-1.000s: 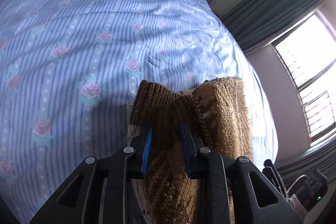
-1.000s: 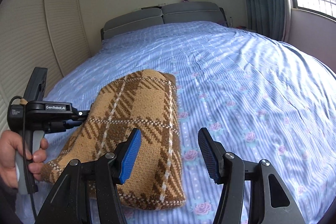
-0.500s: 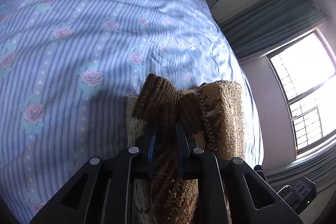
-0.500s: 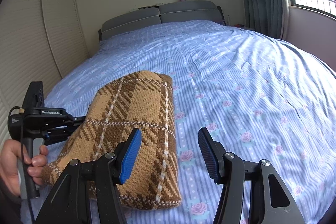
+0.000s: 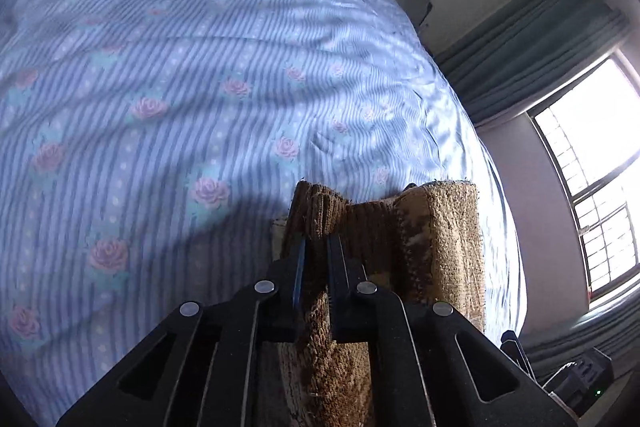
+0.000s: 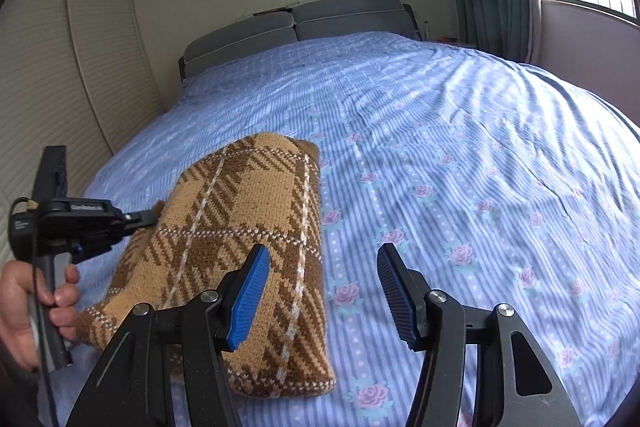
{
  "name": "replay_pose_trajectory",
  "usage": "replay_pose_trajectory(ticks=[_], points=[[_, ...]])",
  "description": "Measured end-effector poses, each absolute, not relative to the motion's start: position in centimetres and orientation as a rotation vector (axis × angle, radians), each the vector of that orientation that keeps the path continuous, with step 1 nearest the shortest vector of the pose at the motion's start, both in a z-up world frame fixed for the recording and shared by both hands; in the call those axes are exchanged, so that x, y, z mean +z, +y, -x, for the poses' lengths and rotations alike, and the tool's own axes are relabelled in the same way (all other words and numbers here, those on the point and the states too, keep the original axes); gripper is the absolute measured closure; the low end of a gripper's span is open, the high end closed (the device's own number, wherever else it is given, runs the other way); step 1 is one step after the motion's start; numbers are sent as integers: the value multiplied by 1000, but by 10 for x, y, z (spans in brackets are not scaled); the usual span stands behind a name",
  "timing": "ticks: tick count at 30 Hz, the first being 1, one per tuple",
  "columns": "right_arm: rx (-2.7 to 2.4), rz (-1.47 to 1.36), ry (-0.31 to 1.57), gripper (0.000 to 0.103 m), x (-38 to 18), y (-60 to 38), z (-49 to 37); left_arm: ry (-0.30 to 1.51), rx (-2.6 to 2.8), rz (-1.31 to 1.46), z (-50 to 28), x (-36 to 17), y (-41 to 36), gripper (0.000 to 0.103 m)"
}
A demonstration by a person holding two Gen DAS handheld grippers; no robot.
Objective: Fold small clothes
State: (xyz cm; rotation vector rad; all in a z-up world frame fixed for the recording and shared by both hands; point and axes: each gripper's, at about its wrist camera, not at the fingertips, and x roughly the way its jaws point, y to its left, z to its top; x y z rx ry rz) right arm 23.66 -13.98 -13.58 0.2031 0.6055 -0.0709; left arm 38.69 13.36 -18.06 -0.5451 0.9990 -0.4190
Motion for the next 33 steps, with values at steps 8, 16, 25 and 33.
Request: replay_pose_trajectory(ticks=[8, 16, 25, 33], points=[[-68, -224, 592, 46, -131, -146, -234, 911, -446, 502, -361, -140, 121, 64], [-84, -239, 586, 46, -127, -156, -230, 1073, -551, 499, -374, -160, 77, 64], [-101, -275, 593, 46, -128, -169, -230, 1062, -584, 546, -363, -150, 82, 78], [-101, -285, 572, 46, -122, -171, -228, 983, -515, 384, -339, -111, 104, 78]])
